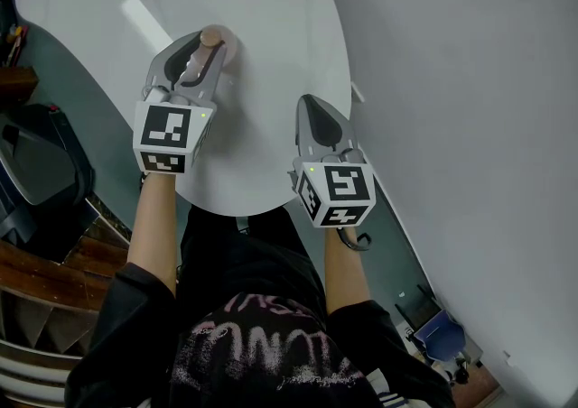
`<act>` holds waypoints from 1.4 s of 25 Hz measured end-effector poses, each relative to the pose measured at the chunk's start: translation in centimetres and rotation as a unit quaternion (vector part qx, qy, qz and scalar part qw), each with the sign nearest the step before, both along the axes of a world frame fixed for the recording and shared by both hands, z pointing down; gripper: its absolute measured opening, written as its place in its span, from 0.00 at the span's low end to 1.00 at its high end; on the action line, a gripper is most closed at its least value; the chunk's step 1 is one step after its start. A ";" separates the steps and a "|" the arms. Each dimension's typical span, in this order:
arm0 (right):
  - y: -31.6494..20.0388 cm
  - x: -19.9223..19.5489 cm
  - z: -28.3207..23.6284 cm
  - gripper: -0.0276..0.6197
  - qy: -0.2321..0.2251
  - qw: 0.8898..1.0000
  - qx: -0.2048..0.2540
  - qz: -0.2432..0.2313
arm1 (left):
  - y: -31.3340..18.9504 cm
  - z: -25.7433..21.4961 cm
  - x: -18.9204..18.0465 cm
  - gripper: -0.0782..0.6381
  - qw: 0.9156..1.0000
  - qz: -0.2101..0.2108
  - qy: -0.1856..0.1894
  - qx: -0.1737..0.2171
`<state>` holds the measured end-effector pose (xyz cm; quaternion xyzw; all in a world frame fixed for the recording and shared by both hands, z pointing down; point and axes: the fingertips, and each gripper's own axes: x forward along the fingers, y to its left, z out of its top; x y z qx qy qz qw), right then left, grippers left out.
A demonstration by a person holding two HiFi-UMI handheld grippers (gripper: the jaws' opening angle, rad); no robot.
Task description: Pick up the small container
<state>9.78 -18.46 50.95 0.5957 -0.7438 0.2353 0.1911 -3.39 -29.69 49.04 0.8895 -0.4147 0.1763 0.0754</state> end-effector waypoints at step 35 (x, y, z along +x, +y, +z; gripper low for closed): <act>-1.7 -0.1 -4.8 0.06 -0.011 0.998 0.050 -0.019 | 1.5 -6.3 -1.3 0.28 0.999 -0.027 0.009 0.025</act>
